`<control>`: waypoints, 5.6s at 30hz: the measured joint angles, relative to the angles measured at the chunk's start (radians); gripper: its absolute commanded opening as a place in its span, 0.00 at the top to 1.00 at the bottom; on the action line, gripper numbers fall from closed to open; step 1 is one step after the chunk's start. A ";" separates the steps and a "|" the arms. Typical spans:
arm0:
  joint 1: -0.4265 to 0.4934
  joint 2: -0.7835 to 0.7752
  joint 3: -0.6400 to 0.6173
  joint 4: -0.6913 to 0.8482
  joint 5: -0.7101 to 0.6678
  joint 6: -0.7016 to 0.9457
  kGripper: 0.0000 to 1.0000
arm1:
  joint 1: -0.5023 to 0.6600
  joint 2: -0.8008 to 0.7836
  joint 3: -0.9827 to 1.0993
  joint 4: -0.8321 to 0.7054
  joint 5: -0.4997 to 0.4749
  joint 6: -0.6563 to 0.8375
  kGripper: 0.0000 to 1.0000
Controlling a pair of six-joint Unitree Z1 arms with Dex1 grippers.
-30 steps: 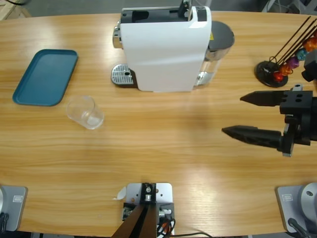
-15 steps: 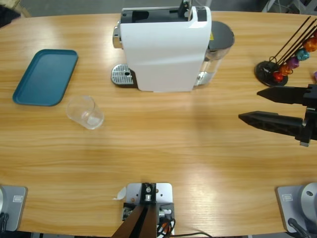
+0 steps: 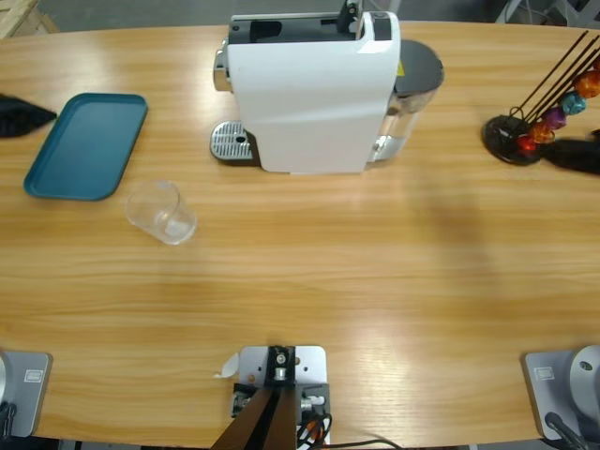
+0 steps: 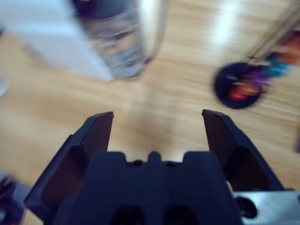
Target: Pour coffee
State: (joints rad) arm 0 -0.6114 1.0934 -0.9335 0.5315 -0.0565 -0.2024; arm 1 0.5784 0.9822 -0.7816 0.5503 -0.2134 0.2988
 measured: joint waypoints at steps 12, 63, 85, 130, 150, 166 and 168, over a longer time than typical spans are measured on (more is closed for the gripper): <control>-0.004 0.000 0.086 0.000 0.034 -0.001 0.16 | -0.206 0.114 -0.169 0.037 -0.095 0.016 0.37; -0.004 0.000 0.125 -0.032 0.040 -0.001 0.16 | -0.371 0.274 -0.050 -0.224 -0.077 0.029 0.37; -0.004 0.000 0.125 -0.033 0.044 -0.001 0.17 | -0.374 0.289 -0.050 -0.224 -0.092 0.025 0.64; -0.004 0.000 0.130 -0.037 0.044 -0.001 0.17 | -0.374 0.272 -0.077 -0.215 -0.103 -0.012 1.00; -0.004 0.000 0.132 -0.045 0.044 -0.001 0.17 | -0.313 0.153 -0.237 -0.064 -0.029 -0.150 1.00; -0.004 0.000 0.146 -0.071 0.043 -0.001 0.17 | 0.205 0.280 -0.435 -0.027 0.606 -0.484 1.00; -0.004 0.000 0.146 -0.071 0.043 -0.001 0.17 | 0.214 0.326 -0.475 -0.023 0.652 -0.536 1.00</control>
State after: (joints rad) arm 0 -0.6153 1.0936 -0.7873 0.4602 -0.0135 -0.2035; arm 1 0.7920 1.3078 -1.2567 0.5272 0.4382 -0.2369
